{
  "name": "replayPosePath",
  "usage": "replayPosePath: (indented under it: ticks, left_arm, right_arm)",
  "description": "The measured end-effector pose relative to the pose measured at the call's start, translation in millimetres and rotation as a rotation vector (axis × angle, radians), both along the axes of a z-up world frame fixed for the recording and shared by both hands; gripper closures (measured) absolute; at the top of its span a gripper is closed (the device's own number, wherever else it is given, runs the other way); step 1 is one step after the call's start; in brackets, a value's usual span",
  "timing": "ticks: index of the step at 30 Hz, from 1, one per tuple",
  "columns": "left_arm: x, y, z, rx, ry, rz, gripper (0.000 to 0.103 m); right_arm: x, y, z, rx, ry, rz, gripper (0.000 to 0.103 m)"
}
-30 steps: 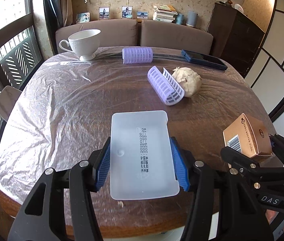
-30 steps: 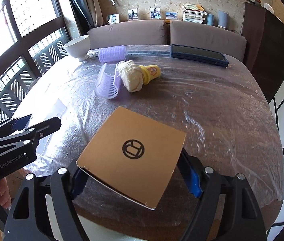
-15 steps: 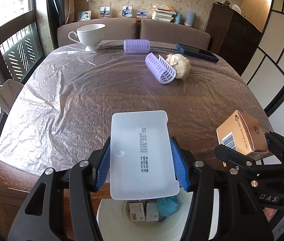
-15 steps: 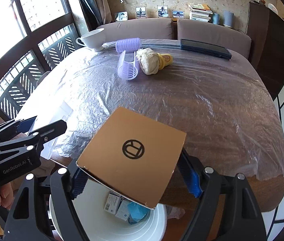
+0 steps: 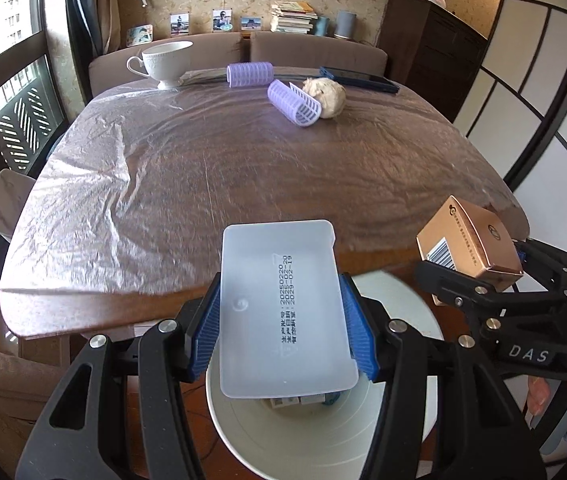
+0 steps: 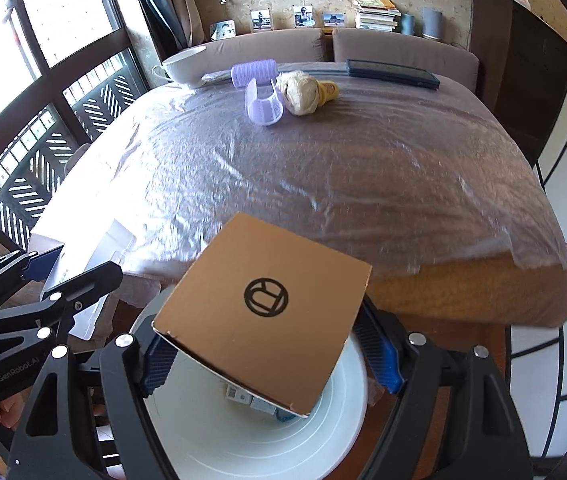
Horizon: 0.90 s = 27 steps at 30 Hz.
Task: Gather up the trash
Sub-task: 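Carry the white plastic box and cardboard box over the bin with both tools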
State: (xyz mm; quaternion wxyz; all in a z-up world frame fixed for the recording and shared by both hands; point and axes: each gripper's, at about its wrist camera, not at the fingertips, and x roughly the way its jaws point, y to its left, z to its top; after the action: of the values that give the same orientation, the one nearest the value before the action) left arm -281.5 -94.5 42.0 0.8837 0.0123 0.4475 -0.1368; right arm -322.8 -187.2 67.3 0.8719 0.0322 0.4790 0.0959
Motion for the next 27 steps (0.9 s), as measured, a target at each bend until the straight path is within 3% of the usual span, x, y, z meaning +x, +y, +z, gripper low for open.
replayPosePath:
  ticks: [9,27]
  left_arm:
    - [-27.7,7.4,-19.2,-0.001,0.046,-0.041,0.047]
    - [-43.7,4.9,-48.6,0.026,0.119,0.021,0.047]
  right_arm:
    - [-33.8,7.7,-17.6,-0.017,0.056,-0.032,0.026]
    - [-44.6,13.5,-46.5,-0.027,0.14,0.059,0.026]
